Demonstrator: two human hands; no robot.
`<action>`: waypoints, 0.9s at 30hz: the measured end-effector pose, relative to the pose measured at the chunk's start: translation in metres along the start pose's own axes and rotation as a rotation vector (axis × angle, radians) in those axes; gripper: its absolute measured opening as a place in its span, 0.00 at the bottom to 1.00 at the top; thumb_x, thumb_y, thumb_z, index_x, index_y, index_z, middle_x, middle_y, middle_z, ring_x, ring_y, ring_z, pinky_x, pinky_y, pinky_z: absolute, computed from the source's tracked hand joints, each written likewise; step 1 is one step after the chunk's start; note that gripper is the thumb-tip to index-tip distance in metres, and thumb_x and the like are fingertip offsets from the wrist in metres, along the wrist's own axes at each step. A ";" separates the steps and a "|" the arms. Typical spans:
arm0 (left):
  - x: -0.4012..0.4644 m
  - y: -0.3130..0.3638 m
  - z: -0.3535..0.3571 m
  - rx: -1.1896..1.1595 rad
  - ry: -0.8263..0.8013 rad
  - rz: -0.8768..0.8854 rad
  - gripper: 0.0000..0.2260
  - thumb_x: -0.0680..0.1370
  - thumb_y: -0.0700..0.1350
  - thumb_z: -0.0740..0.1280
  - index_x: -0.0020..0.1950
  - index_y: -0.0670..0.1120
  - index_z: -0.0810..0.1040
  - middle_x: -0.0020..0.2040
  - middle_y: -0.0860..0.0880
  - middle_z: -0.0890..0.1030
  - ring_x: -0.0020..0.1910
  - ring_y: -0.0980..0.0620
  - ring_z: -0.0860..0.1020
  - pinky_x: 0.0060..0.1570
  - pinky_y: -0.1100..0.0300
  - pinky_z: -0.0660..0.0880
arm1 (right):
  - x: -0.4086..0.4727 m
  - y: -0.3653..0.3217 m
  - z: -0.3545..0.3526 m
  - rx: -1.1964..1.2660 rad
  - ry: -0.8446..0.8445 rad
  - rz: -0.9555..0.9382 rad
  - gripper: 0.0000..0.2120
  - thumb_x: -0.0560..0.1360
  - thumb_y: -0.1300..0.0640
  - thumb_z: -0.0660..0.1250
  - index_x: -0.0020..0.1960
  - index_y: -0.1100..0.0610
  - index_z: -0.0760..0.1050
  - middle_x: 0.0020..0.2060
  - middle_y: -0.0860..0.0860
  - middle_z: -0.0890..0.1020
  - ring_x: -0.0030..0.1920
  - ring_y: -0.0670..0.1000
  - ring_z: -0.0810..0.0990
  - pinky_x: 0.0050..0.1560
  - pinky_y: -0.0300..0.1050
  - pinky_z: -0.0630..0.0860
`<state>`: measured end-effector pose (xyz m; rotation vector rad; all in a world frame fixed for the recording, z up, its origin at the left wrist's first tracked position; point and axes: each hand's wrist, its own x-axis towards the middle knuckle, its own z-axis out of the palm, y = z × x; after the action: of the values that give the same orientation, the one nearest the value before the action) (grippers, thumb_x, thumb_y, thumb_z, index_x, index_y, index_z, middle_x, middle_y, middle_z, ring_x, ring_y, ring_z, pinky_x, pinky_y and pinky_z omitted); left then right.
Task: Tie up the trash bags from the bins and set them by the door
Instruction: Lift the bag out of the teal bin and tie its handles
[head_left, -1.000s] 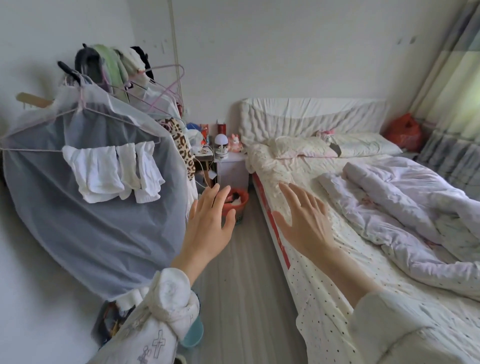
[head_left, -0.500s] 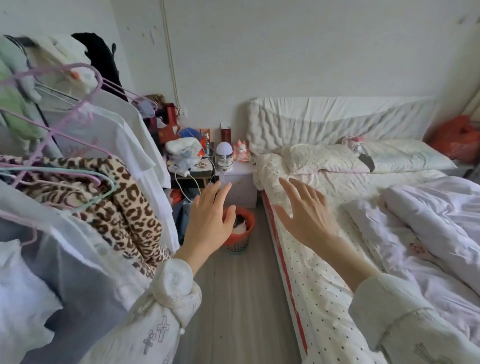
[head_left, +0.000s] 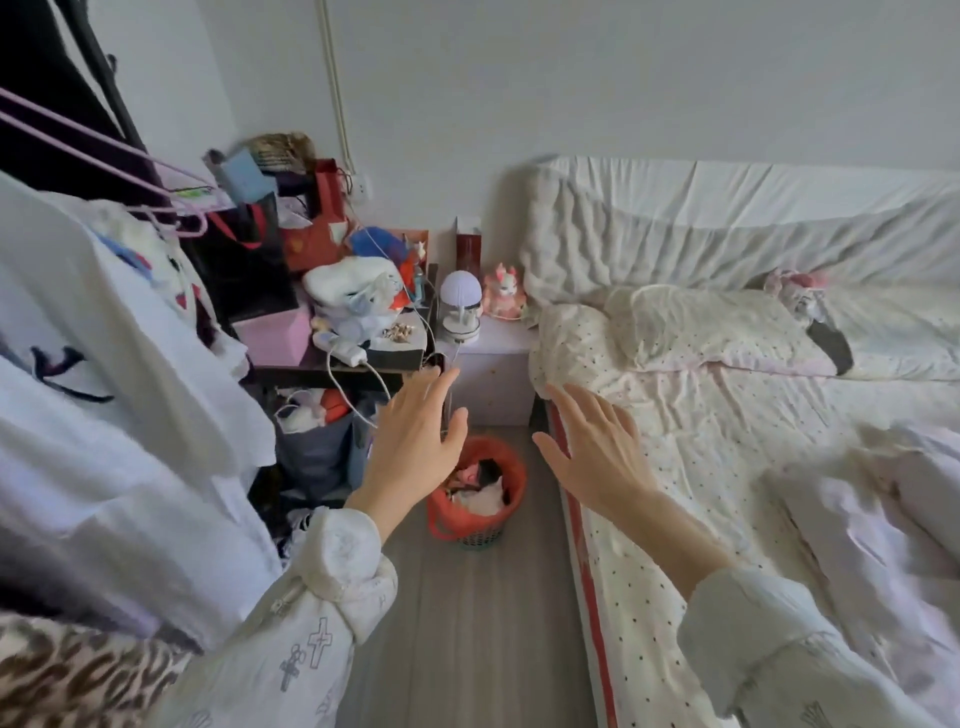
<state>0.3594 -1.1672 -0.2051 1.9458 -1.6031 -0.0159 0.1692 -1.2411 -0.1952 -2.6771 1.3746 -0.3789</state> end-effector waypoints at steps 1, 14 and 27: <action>0.015 -0.006 0.009 -0.005 -0.016 -0.009 0.23 0.77 0.52 0.55 0.70 0.44 0.64 0.67 0.44 0.71 0.68 0.46 0.69 0.67 0.50 0.67 | 0.015 0.005 0.007 0.011 -0.021 0.007 0.28 0.77 0.43 0.55 0.74 0.48 0.54 0.73 0.49 0.63 0.73 0.52 0.61 0.73 0.54 0.57; 0.115 -0.133 0.201 -0.063 -0.298 -0.290 0.22 0.77 0.44 0.61 0.71 0.44 0.63 0.69 0.45 0.69 0.69 0.47 0.67 0.67 0.53 0.65 | 0.178 0.106 0.186 0.094 -0.303 0.103 0.28 0.78 0.45 0.55 0.75 0.50 0.53 0.73 0.49 0.62 0.72 0.52 0.62 0.70 0.51 0.60; 0.070 -0.304 0.453 -0.029 -0.601 -0.331 0.23 0.77 0.43 0.59 0.72 0.45 0.60 0.72 0.44 0.64 0.71 0.47 0.62 0.69 0.55 0.61 | 0.204 0.169 0.481 0.050 -0.427 0.102 0.23 0.78 0.52 0.56 0.73 0.53 0.61 0.70 0.51 0.68 0.74 0.53 0.60 0.72 0.51 0.59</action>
<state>0.4767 -1.4054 -0.6868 2.2938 -1.5817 -0.8201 0.2804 -1.5138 -0.6587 -2.4405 1.3342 0.1605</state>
